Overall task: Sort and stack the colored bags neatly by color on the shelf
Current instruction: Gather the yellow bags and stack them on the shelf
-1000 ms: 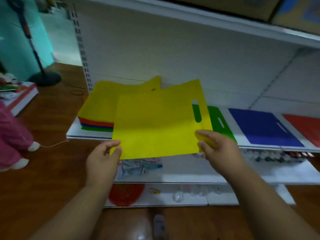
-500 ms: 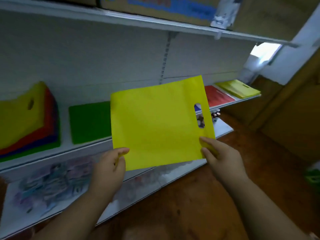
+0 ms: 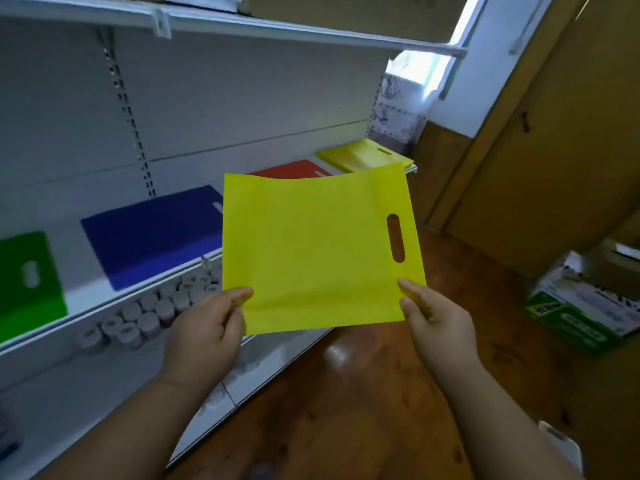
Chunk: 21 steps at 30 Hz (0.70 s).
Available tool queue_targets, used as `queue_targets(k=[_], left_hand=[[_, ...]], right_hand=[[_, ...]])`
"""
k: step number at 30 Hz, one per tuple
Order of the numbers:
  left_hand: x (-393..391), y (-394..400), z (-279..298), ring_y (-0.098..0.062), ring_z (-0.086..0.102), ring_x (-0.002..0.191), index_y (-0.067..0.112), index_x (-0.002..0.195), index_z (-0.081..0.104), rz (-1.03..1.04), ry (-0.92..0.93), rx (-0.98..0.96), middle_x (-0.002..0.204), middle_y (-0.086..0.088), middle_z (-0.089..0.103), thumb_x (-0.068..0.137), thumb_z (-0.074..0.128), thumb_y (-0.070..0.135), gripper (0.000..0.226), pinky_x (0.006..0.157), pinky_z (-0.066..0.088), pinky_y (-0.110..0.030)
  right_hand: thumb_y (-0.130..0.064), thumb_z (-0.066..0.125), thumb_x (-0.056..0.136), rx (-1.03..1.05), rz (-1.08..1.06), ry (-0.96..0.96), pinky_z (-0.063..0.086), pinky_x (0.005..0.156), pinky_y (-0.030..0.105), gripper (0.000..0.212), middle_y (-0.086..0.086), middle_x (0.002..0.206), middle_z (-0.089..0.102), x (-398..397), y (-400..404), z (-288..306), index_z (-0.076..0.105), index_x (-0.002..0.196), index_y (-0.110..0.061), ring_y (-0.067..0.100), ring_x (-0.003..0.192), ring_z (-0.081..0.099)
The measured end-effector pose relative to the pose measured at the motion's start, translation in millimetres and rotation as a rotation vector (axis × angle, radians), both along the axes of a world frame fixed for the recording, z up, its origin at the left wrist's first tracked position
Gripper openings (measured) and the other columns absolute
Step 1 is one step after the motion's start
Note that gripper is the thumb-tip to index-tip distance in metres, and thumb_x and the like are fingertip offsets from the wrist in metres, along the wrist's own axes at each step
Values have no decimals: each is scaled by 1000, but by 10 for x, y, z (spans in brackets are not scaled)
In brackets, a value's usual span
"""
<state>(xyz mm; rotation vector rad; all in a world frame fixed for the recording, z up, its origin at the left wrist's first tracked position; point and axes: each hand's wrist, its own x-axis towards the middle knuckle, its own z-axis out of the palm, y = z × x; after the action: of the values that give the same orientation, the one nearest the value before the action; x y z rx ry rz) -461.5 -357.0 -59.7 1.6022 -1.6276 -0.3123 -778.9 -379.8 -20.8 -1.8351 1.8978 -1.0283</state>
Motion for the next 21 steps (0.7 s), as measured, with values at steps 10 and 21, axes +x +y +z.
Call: queue_targets(k=[10,21], left_hand=[[-774,-2111,209,-21,60,101,18,117,71,-106,-46,27,114,-5,69,85,43,27,43,75,39,-27],[-1900,-3614,-11,-30,64,99,17,116,71,-51,-84,24,113,-8,70,85,38,35,49,74,44,-31]], right_hand=[[-21,59,97,16,-127,3,39,89,19,33,-6,126,65,-724,-1653,62,64,129,-30,4,113,55],[-28,62,94,111,-53,96,44,91,27,26,-3,122,68,-1923,-3511,-254,70,119,-27,17,116,60]])
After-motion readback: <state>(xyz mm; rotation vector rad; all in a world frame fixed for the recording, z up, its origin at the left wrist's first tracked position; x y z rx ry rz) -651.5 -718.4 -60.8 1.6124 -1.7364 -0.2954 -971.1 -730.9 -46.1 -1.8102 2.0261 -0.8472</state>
